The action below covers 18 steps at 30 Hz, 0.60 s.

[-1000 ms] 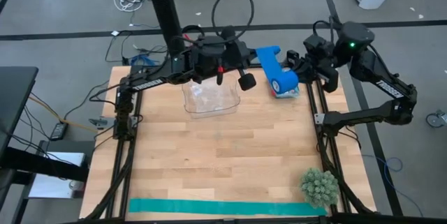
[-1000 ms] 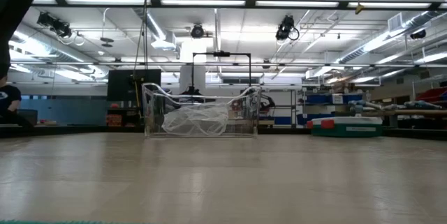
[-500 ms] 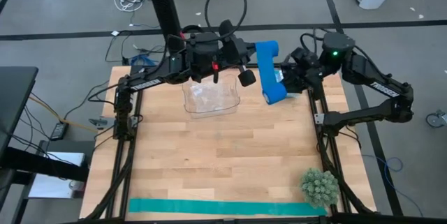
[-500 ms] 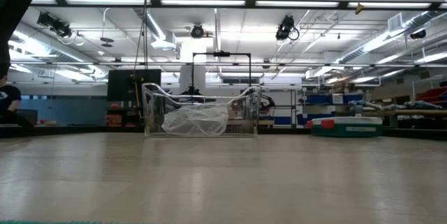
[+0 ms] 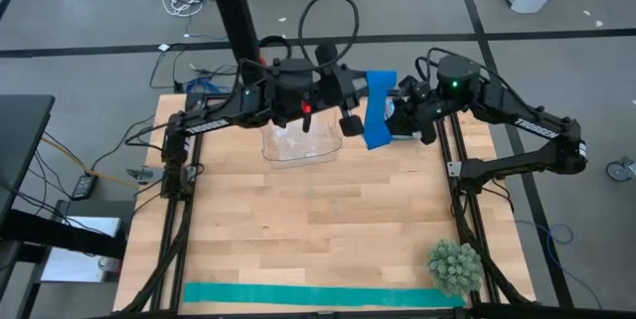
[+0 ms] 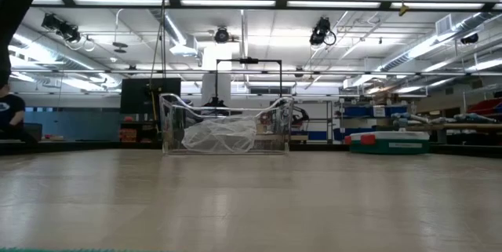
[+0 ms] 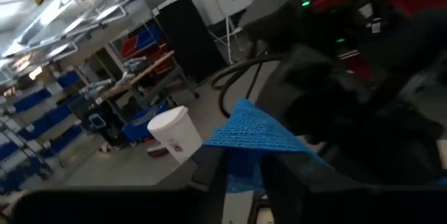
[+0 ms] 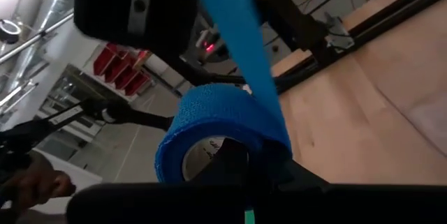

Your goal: Roll bandage

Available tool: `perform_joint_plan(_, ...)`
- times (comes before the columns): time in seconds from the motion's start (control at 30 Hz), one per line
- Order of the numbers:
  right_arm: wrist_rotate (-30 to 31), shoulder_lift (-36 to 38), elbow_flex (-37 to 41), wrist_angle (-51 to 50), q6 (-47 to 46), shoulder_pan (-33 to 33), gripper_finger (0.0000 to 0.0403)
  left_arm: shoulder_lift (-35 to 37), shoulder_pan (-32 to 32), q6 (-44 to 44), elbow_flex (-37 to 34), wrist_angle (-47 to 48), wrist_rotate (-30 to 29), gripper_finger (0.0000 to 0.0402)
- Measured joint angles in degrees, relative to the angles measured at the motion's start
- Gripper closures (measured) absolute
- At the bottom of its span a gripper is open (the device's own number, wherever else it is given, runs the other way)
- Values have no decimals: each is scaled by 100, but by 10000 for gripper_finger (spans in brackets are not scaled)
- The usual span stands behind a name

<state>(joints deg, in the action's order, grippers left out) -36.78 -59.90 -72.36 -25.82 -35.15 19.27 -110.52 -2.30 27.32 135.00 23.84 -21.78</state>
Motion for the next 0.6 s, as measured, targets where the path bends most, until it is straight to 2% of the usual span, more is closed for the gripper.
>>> perform_joint_plan(0.23, 83, -10, 0, -63, 574, 336, 403, 22, 327, 119, 0, -249, -32, 255)
perform_joint_plan(0.47, 36, -88, 0, -123, 855, 594, 403, 22, 740, 572, 0, -210, -108, 236)
perform_joint_plan(0.53, -12, -111, 0, -131, 918, 634, 403, 22, 836, 596, -2, -134, -288, 233)
perform_joint_plan(0.6, -9, -124, 0, -132, 938, 652, 403, 29, 948, 659, -2, -100, -761, 232)
